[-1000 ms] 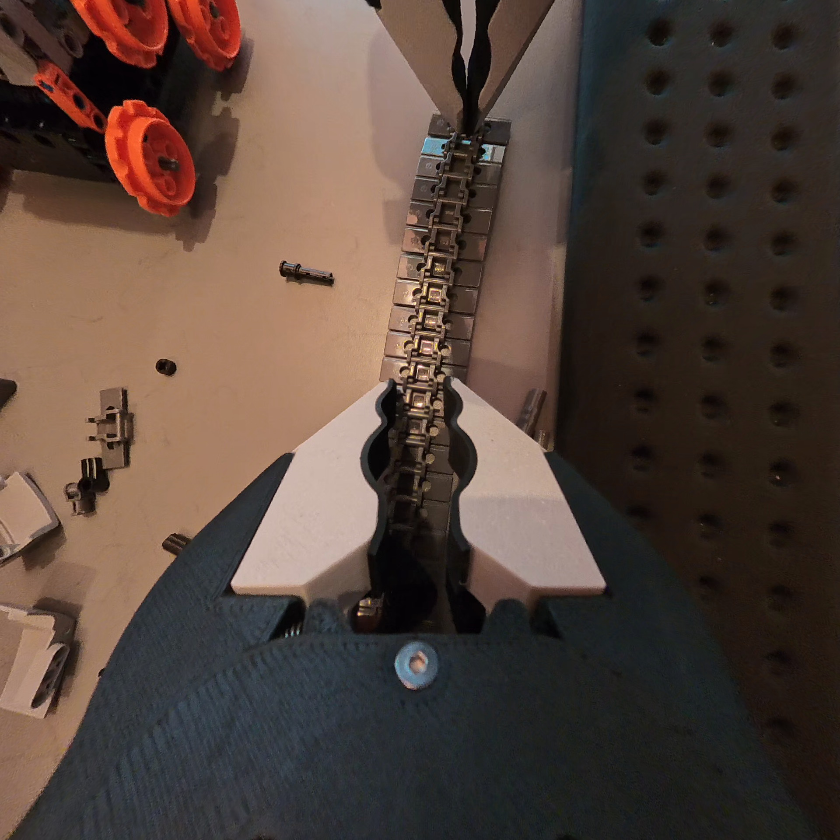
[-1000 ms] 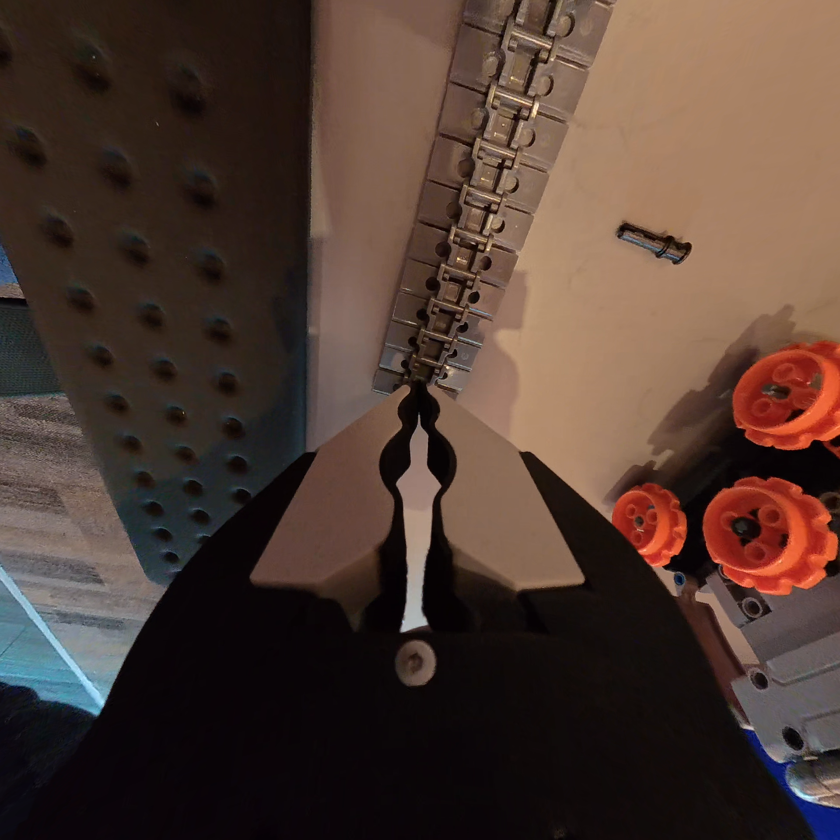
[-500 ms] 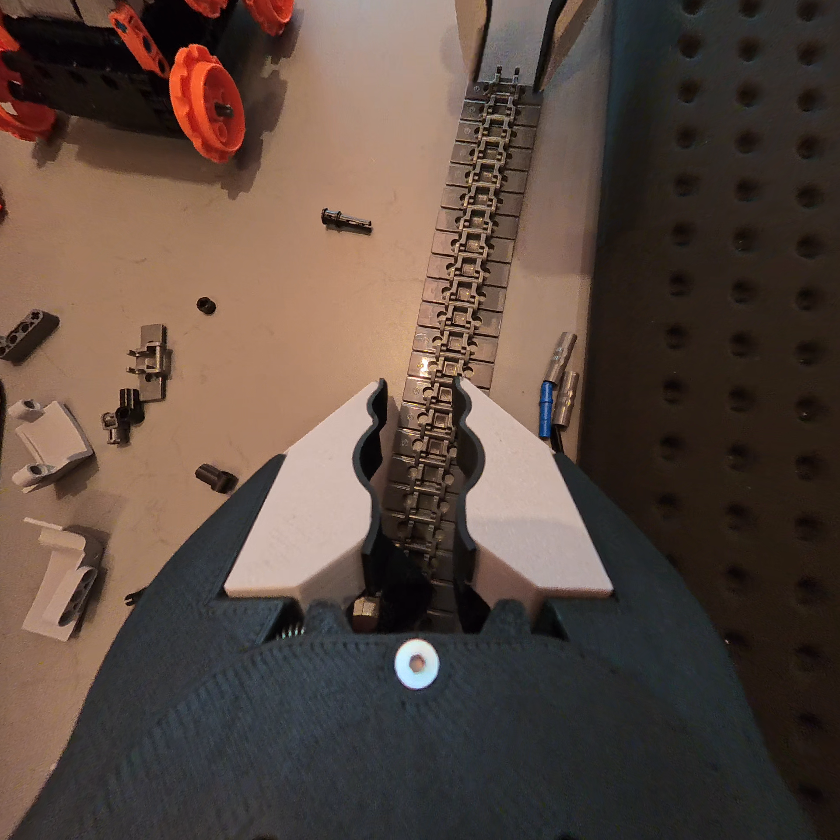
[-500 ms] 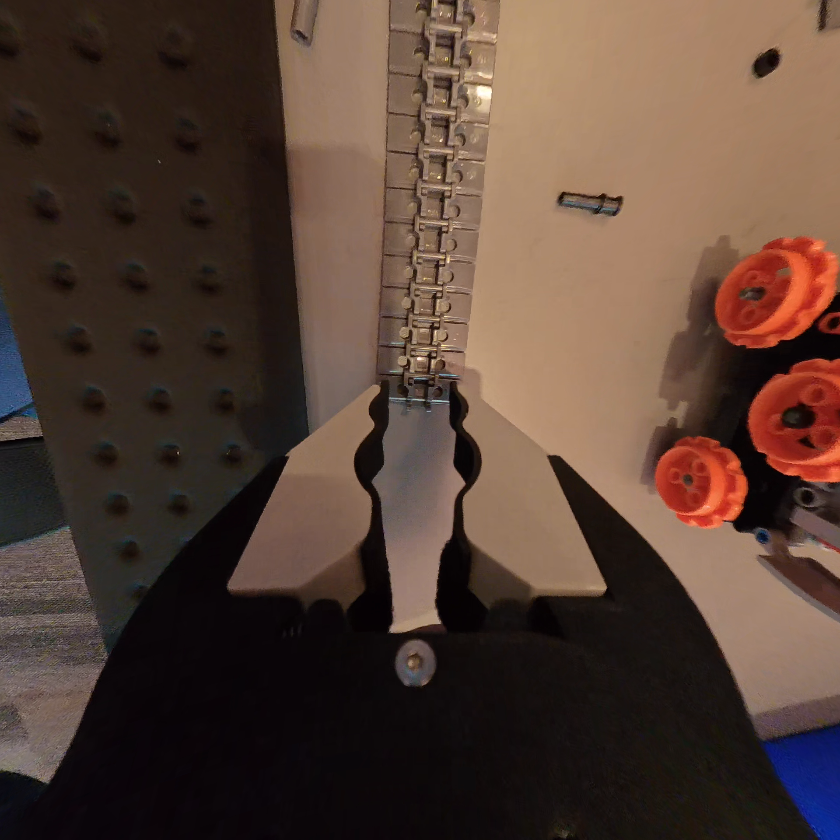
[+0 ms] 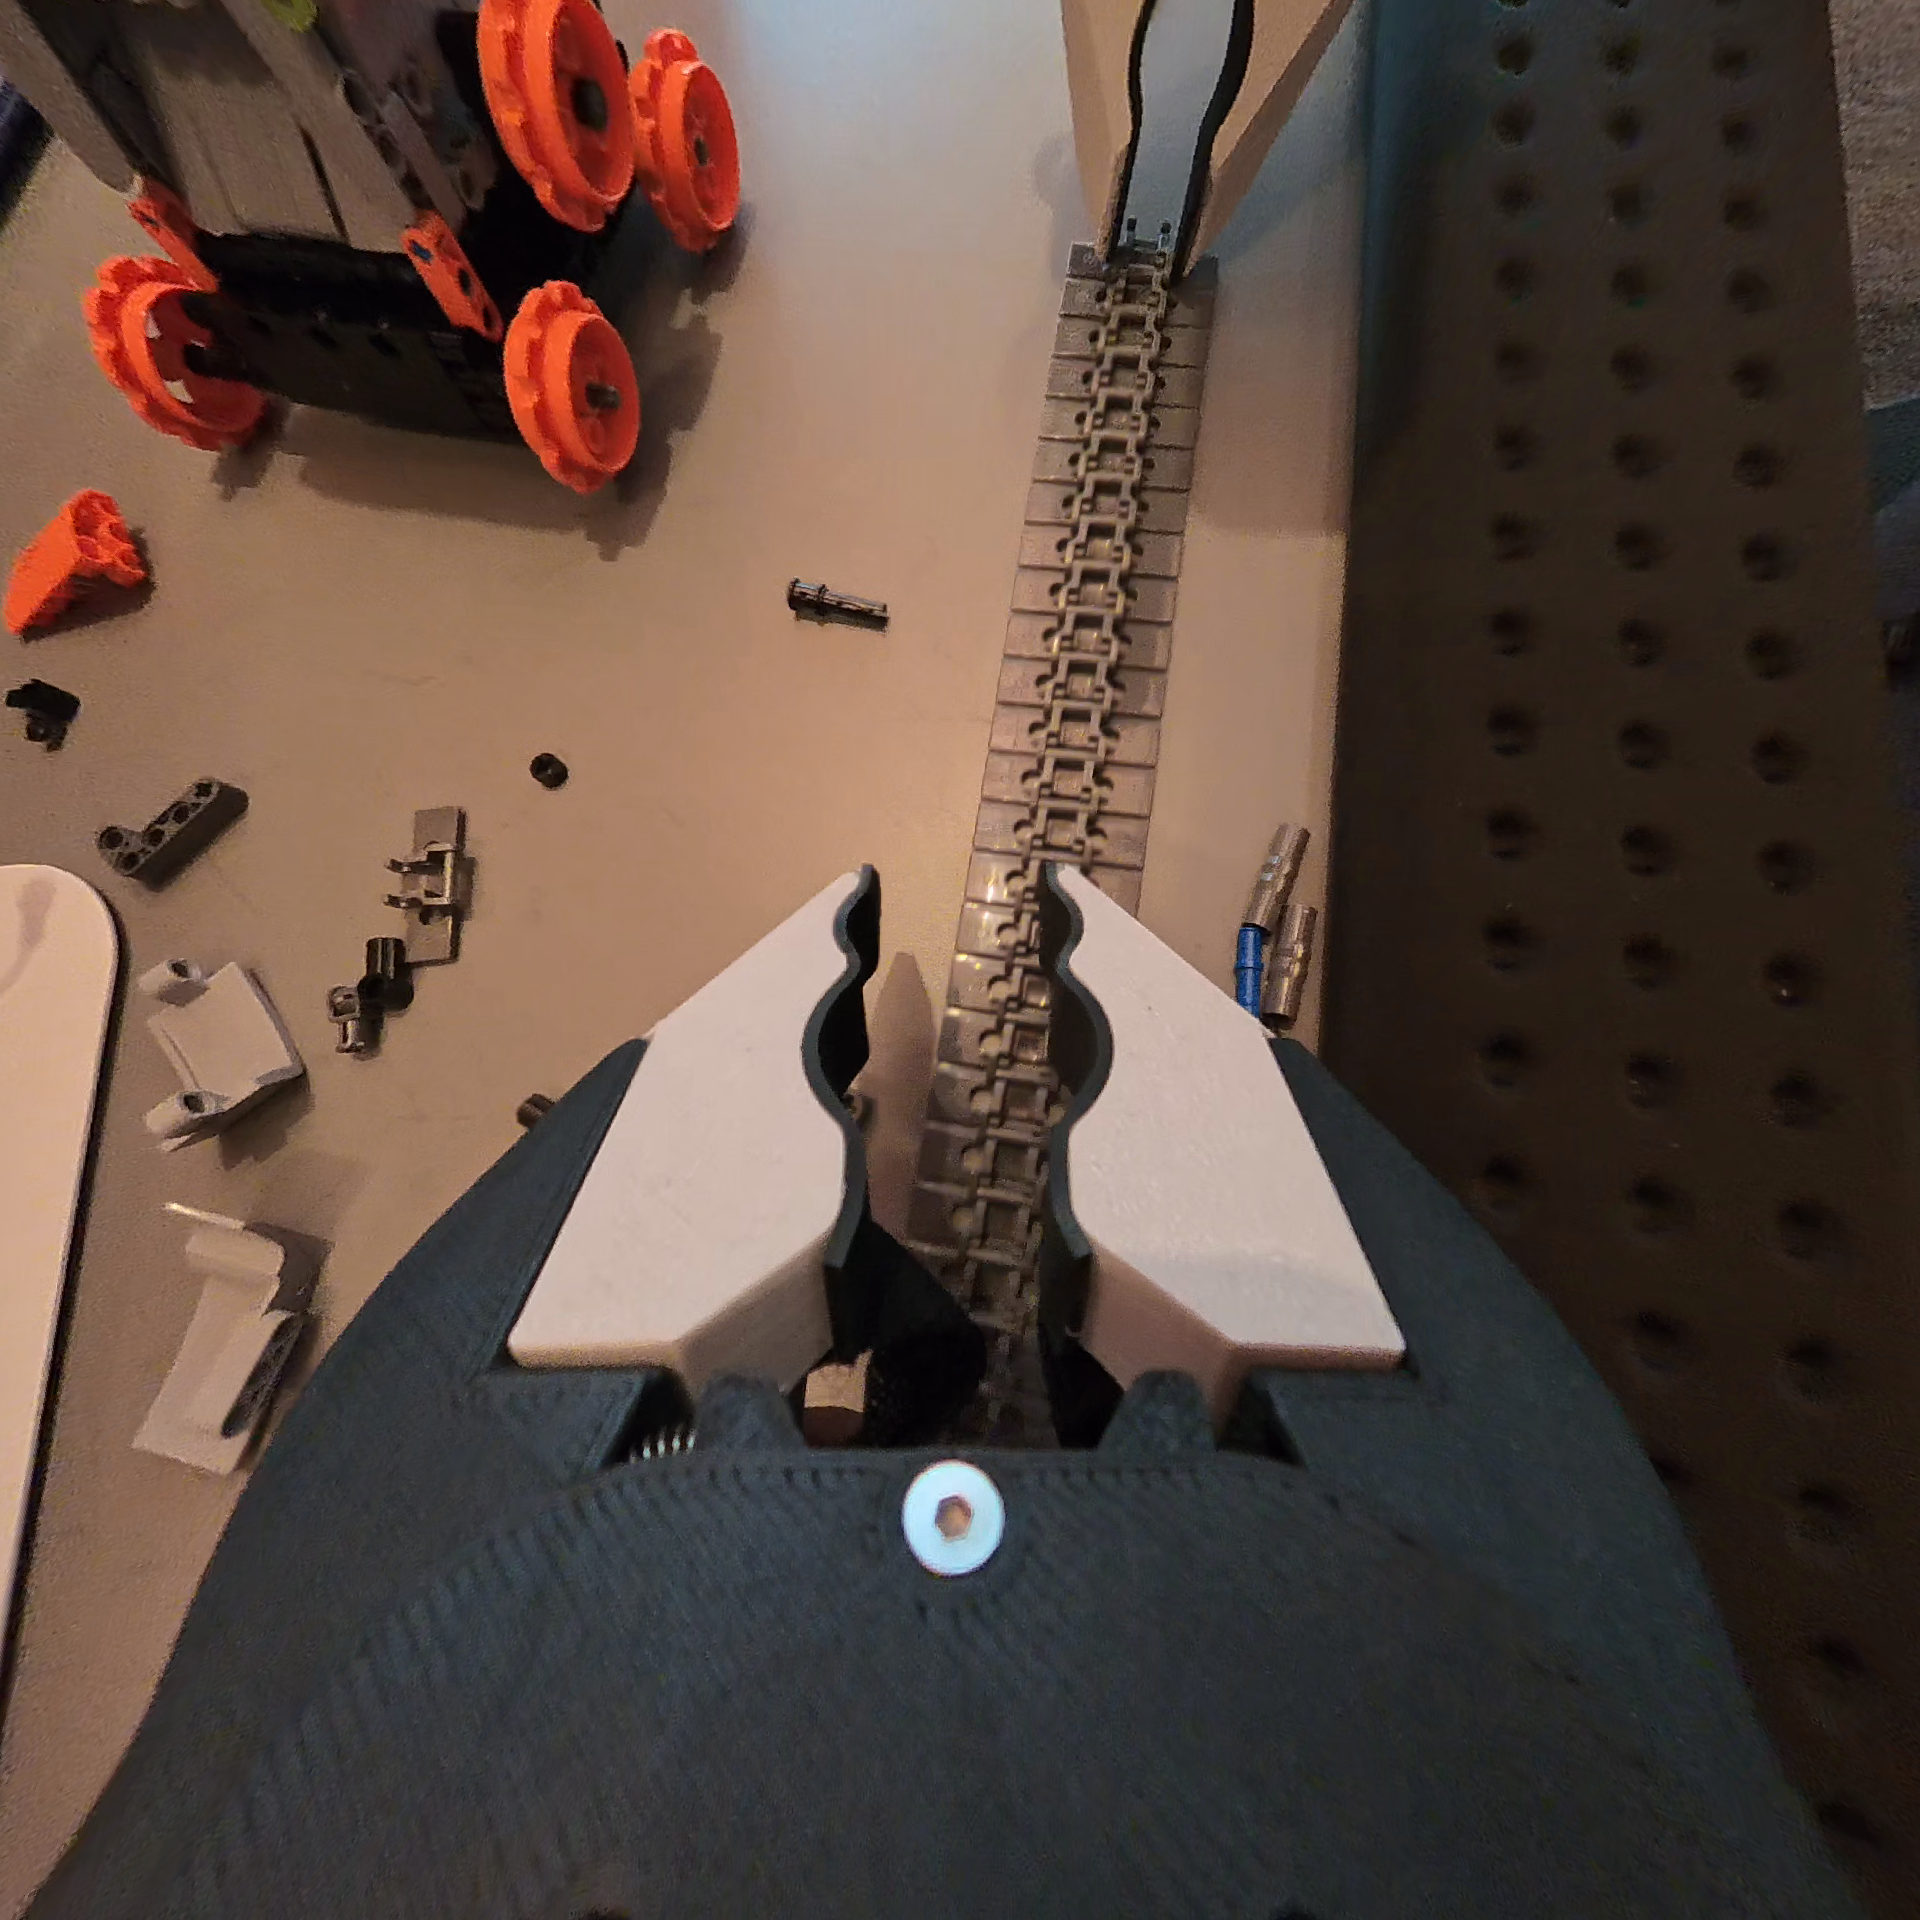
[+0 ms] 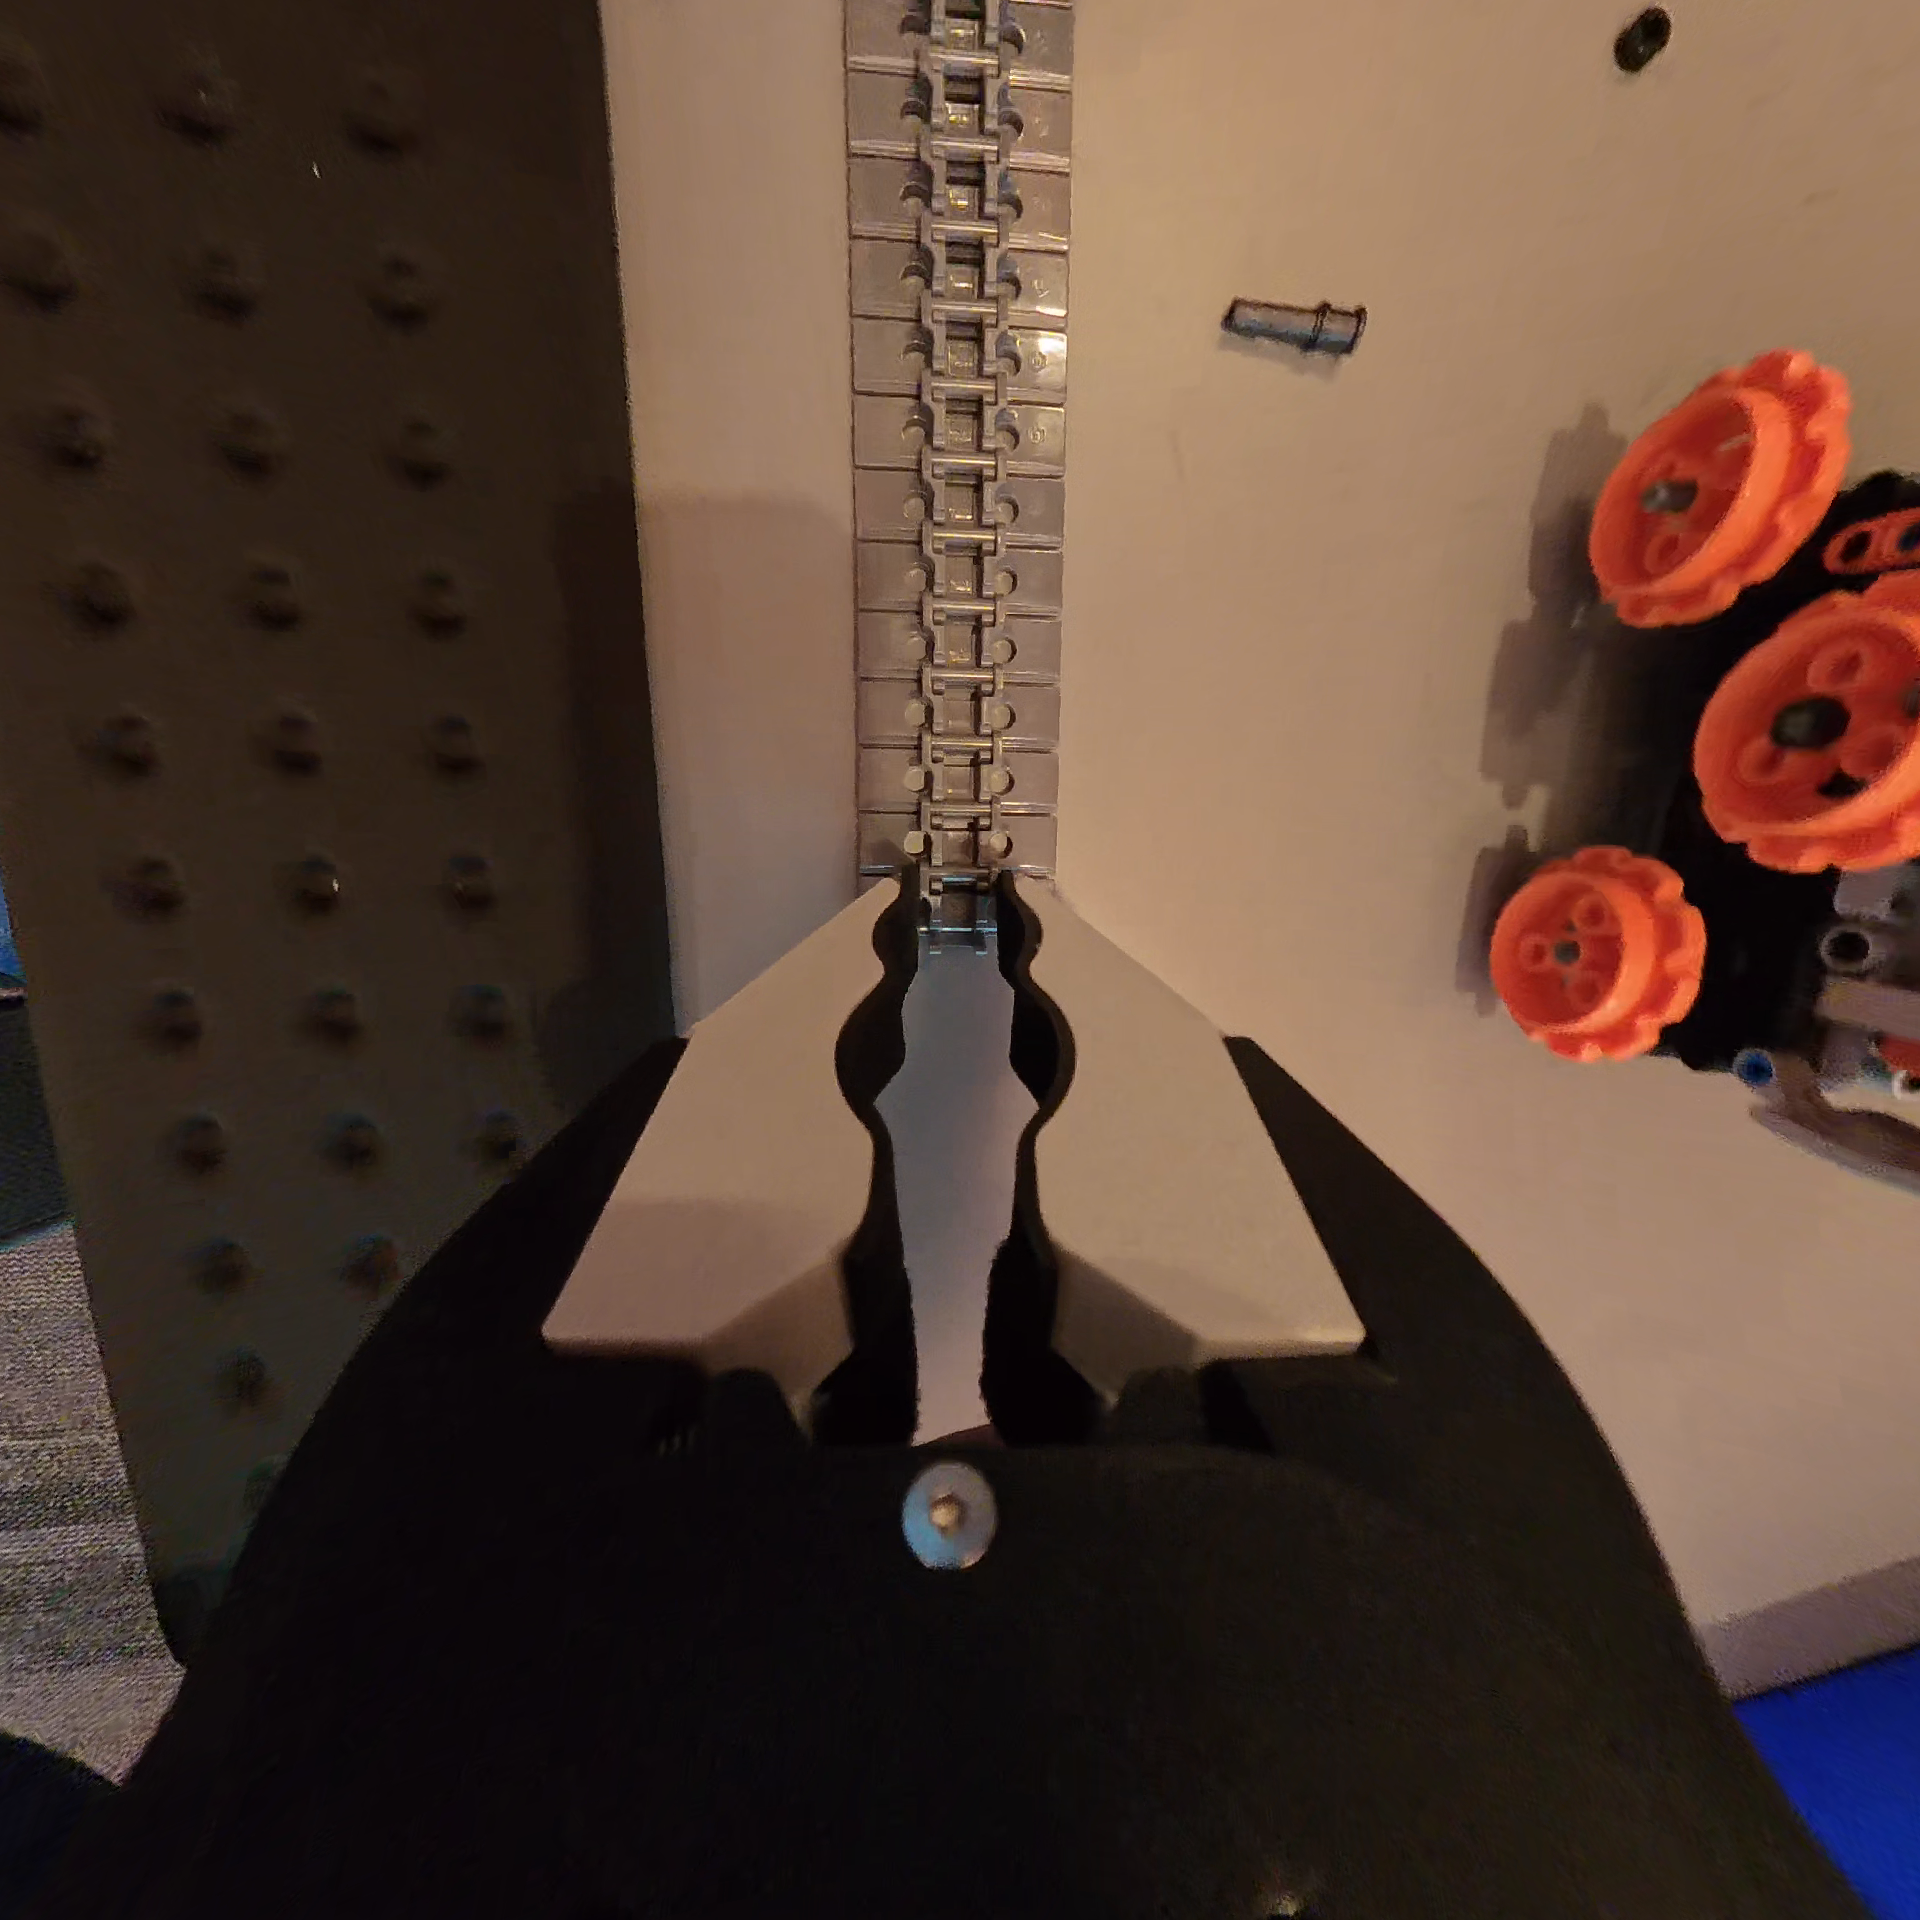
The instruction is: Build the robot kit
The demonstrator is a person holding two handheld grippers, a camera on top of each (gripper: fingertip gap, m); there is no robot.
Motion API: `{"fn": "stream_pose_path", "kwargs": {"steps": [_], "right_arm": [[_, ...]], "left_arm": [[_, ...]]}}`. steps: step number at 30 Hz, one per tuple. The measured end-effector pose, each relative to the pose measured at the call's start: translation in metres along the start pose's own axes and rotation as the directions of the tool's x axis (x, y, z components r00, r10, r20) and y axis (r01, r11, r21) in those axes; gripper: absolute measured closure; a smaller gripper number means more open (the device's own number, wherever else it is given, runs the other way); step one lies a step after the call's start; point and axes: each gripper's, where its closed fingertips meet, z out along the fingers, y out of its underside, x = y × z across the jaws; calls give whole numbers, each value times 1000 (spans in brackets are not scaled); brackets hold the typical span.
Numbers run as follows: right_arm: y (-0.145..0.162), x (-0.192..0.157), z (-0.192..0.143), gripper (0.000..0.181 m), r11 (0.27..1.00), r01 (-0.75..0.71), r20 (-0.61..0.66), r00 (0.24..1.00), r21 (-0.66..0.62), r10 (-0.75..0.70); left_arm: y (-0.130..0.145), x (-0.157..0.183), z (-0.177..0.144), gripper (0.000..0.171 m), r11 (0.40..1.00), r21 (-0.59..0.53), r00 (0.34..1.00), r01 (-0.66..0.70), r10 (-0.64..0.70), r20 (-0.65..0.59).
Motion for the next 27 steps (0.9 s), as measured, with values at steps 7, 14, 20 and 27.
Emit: {"fn": "stream_pose_path", "kwargs": {"steps": [7, 14, 20, 27], "right_arm": [[18, 2, -8, 169, 1000, 1, -9, 1000, 10, -1], [24, 3, -11, 169, 1000, 2, -20, 1000, 10, -1], [28, 4, -13, 169, 1000, -14, -26, 1000, 10, 14], [35, 1, -16, 169, 999, -31, -25, 999, 12, 31]], "left_arm": [[25, -7, -8, 132, 993, -112, 1000, -18, 18, -3], [44, 1, -12, 122, 982, -176, 996, -73, 64, -57], [47, 9, -19, 120, 973, -198, 992, -115, 101, -81], [67, 0, -31, 141, 946, -291, 989, -143, 150, 2]]}}
